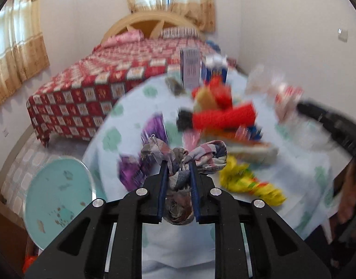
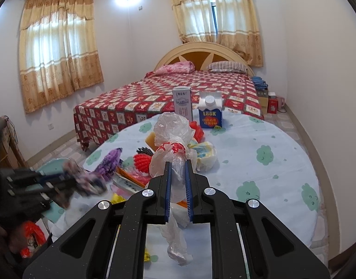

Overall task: Collect trash
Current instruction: 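Carry the plaid rag over the teal bin and open the left tool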

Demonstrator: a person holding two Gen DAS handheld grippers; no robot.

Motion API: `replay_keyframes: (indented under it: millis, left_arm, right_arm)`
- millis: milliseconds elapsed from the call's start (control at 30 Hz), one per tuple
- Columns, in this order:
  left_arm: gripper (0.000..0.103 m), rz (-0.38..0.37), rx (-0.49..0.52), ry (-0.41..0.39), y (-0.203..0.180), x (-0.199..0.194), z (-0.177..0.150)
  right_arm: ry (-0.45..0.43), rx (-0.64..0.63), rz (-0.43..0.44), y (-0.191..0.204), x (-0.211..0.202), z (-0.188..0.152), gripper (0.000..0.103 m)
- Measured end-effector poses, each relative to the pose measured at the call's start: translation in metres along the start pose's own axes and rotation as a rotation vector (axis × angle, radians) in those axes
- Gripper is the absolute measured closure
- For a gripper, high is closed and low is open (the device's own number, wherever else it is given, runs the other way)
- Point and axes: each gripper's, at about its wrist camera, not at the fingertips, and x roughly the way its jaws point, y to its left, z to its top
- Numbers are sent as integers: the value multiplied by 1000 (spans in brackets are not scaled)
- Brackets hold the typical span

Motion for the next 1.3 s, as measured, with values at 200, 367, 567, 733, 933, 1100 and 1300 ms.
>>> replay_keyframes:
  millis: [200,367,567,733,933,1100,1300]
  left_arm:
    - [84,105,-36,-93,42,-40,17]
    - [84,213,-114,-79,85,-43,5]
    - [84,337,-200,-37,140,-40,-16]
    - [83,466,-242,-23,182,-45,-35]
    - [83,552,-289,4,217,-49,-56]
    - [83,569,-320,27,233,-47,-69]
    - [83,572,-337,42,241,-42,-74]
  right_arm:
    - [0,-15,45,21,5,8,91]
    - [11,-70,111,58,24,15,91]
    - [36,-125,211,110,53,23,91]
    - [51,-171,277,155,76,26,91]
    - [68,-231,332,201,98,25,91]
    - [87,-279,362,229,112,22,91]
    - [106,-322,381,253,125,19,91]
